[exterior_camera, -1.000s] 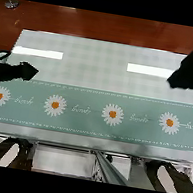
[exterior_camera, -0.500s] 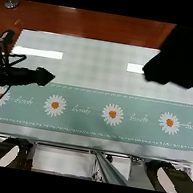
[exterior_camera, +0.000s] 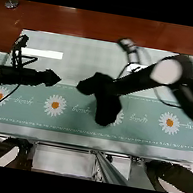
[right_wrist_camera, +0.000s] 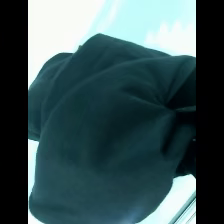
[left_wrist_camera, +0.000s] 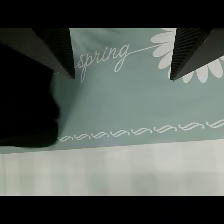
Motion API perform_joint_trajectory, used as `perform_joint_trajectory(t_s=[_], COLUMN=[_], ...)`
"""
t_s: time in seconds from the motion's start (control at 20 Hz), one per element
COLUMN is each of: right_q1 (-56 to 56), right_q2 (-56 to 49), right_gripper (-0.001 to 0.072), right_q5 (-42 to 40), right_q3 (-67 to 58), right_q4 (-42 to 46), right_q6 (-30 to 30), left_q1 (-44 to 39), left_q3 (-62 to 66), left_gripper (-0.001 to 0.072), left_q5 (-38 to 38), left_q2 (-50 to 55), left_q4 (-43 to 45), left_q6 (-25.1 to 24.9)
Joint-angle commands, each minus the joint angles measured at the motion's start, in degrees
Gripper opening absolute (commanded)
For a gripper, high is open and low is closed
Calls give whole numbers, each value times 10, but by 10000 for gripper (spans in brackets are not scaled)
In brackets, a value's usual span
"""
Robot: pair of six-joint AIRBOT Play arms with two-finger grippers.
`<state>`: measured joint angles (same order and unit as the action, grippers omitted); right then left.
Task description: Fold the shirts.
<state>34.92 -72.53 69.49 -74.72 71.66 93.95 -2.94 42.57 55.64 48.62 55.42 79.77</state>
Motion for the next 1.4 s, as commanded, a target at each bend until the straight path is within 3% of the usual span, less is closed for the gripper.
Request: perform_joint_trajectory(t_s=[0.0,0.05,0.1,0.2,0.4,0.55,0.65,0.8,0.95,1.0,1.05,1.2,1.35], right_q1=[53,49,35,-20,-204,-339,-394,-396,-346,-326,-306,-262,-216], right_q2=[-130,-150,-158,-141,-13,115,196,251,251,251,250,215,159], right_gripper=[104,483,622,623,622,618,618,617,617,617,617,617,617], right_q5=[-96,-99,-82,-17,87,51,-5,-61,-109,-122,-132,-138,-195], right_q3=[18,16,10,-1,30,182,320,452,494,494,494,494,489], right_q4=[-114,-156,-187,-184,-24,-12,-56,-137,-160,-160,-161,-185,-293], right_q6=[-13,-24,-57,-78,-50,-41,-33,-34,-23,-13,-1,7,-38], left_q1=[-1,-2,-5,-7,20,48,42,6,-56,-69,-70,-50,-14], left_q3=[0,0,0,0,-4,-31,-59,-84,-82,-77,-69,-28,0], left_gripper=[700,700,700,700,700,700,700,700,690,460,32,19,19], left_q5=[7,15,21,30,81,119,131,116,49,30,28,65,89], left_q2=[9,13,18,26,57,118,163,220,247,247,246,240,228], left_q4=[0,0,2,3,53,33,-31,-157,-210,-212,-212,-211,-211], left_q6=[23,28,26,-1,0,-1,-45,-120,-142,-143,-159,-176,-176])
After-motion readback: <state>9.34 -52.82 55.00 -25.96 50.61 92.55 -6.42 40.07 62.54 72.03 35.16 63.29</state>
